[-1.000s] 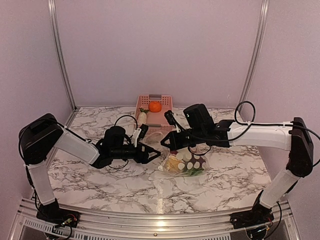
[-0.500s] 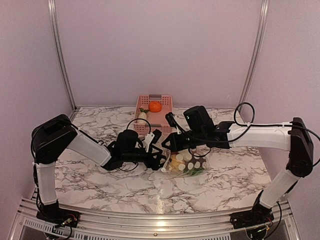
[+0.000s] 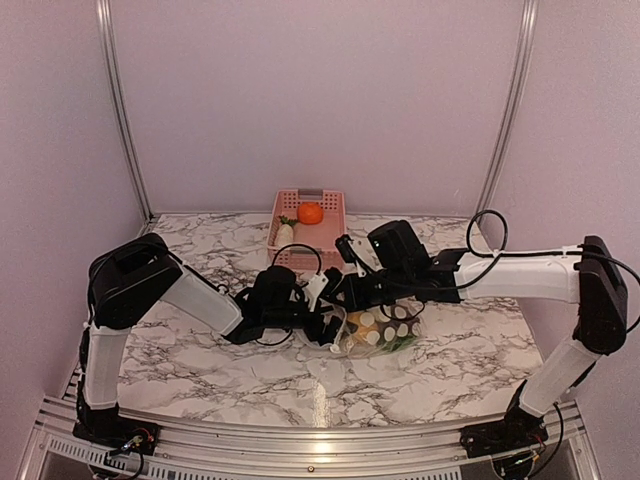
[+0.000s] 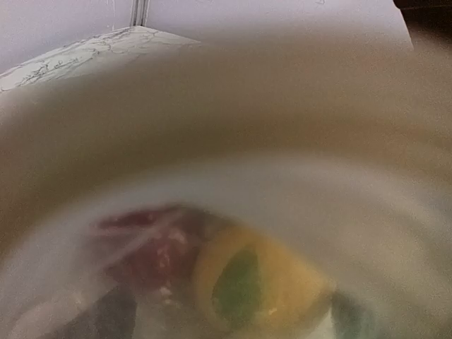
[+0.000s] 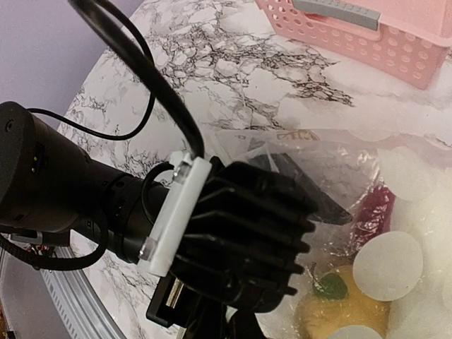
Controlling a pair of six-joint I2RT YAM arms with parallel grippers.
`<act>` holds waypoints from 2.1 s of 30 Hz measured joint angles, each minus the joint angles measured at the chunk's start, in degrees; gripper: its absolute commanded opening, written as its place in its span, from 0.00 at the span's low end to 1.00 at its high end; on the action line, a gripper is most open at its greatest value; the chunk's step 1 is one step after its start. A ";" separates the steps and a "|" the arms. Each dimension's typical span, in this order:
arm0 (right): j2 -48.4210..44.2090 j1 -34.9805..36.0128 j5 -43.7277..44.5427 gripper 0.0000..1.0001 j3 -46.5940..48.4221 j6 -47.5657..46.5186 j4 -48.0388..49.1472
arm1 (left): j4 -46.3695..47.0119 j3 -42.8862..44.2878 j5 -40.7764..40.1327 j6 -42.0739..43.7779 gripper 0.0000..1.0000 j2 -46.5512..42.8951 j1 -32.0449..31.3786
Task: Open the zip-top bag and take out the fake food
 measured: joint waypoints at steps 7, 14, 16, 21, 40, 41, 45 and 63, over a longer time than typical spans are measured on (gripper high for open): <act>-0.79 -0.07 0.81 0.00 -1.60 0.59 -0.46 | 0.70 3.30 -0.42 1.53 0.99 3.10 -0.87; -1.42 -0.35 2.84 0.00 -3.78 1.20 -1.33 | 0.92 6.16 -0.28 2.58 0.83 6.86 -1.64; -2.03 -0.37 3.45 0.00 -4.39 1.42 -1.66 | 0.92 6.16 -0.35 2.49 0.77 7.13 -1.86; -5.57 -0.87 5.73 0.00 -6.91 2.03 -1.60 | 2.43 5.31 -0.85 2.80 0.64 7.13 -2.43; -8.96 -2.49 6.43 0.00 -10.58 2.27 0.72 | 8.07 -10.88 -5.46 1.66 0.55 -6.51 -2.71; -8.96 -2.49 6.36 0.00 -10.58 2.25 0.96 | 7.21 -10.95 -5.79 1.77 0.55 -7.13 -2.71; -8.90 -2.49 6.49 0.00 -10.58 2.05 1.29 | 1.09 -10.27 -8.35 3.15 0.55 -9.90 -2.89; -7.13 -2.64 6.88 0.00 -10.19 1.75 1.66 | -33.20 8.04 -22.69 10.38 0.59 -8.76 -7.76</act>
